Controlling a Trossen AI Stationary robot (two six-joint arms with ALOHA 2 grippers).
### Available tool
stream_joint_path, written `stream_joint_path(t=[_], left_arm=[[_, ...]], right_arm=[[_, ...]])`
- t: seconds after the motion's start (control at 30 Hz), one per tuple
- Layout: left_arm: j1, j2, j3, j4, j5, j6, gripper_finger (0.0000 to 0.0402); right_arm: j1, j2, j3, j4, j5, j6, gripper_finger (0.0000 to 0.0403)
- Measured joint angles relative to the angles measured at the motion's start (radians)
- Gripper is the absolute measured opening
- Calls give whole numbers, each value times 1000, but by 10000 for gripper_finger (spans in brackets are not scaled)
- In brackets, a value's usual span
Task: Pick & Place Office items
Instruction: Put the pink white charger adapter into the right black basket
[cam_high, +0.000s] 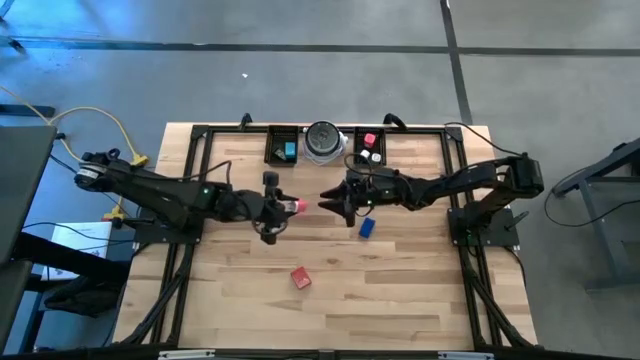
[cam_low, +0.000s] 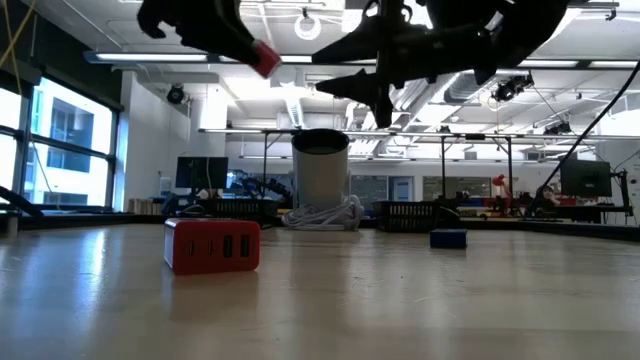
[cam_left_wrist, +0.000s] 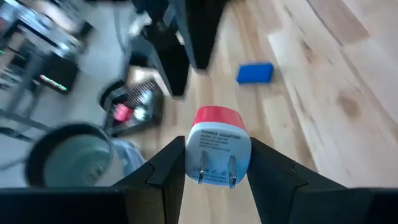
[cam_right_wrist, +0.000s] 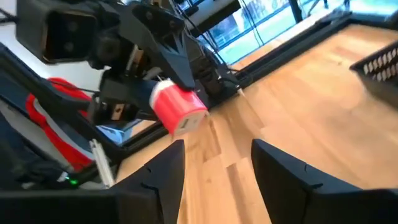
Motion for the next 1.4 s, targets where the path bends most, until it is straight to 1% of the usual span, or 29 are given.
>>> stream_joint_path(t=[0.1, 0.2, 0.27, 0.37, 0.53, 0.7, 0.77, 0.93, 1.07, 1.27, 1.33, 1.4], left_arm=[[23, 15, 35, -80, 45, -48, 140], [47, 35, 67, -145, 68, -75, 140], [58, 51, 83, -157, 73, -71, 140], [70, 96, 130, -195, 78, -54, 140], [96, 191, 234, -309, 77, -54, 140], [101, 260, 315, -354, 75, -22, 140], [100, 277, 339, -354, 76, -17, 140], [101, 314, 386, -412, 79, -9, 140], [105, 333, 414, -448, 80, -17, 140], [107, 354, 449, -438, 79, -18, 140], [107, 354, 449, -455, 80, -17, 140], [107, 353, 450, -443, 80, -18, 140]], right_arm=[[0, 0, 0, -4, -6, 58, 171], [0, 0, 0, 52, -12, 117, 171], [3, 0, 0, 87, -21, 166, 171], [10, 0, 0, 96, -25, 227, 171], [9, 0, 0, 67, -52, 326, 171], [9, 2, 0, -9, -63, 335, 171], [9, 2, 0, -16, -62, 343, 171], [9, 2, 0, -38, -54, 392, 171], [9, 2, 0, -38, -52, 410, 171], [9, 19, 0, -15, -65, 404, 173], [8, 46, 0, 25, -72, 406, 181], [4, 63, 0, 44, -107, 418, 194]])
